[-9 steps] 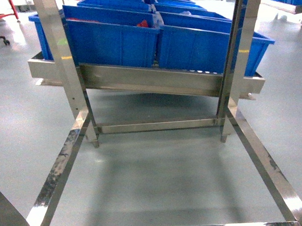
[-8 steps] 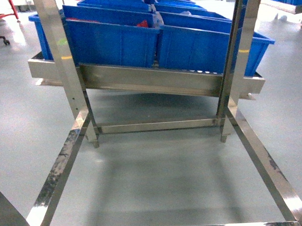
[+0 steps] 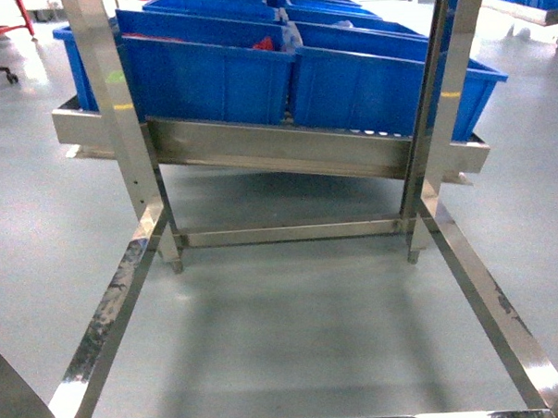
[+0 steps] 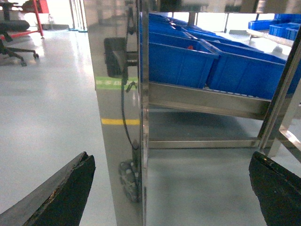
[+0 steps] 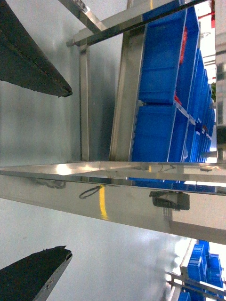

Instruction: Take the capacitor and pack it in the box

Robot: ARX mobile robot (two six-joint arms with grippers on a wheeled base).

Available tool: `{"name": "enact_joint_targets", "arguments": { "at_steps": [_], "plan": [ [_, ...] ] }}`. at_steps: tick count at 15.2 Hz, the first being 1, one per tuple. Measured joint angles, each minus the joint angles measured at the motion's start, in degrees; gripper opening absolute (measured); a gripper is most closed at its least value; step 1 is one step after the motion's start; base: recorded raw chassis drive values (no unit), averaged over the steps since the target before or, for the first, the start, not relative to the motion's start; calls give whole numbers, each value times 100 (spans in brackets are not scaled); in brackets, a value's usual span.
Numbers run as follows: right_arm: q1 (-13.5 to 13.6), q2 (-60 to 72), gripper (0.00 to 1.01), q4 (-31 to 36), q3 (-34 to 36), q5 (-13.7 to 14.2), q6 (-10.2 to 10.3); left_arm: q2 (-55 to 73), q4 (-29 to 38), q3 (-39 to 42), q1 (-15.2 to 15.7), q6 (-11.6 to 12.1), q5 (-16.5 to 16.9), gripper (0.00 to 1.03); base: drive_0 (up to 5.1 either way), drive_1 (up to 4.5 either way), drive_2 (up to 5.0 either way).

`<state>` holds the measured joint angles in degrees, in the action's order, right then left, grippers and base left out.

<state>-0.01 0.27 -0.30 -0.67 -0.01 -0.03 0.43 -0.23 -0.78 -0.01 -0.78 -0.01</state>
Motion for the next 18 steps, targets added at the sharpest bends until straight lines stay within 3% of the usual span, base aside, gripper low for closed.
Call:
{"name": "enact_joint_targets", "arguments": {
  "at_steps": [18],
  "plan": [
    [0,0,98,-2,0,-2,2,0,-17,0,0,-2,-4,98,0,0,0]
  ]
}}
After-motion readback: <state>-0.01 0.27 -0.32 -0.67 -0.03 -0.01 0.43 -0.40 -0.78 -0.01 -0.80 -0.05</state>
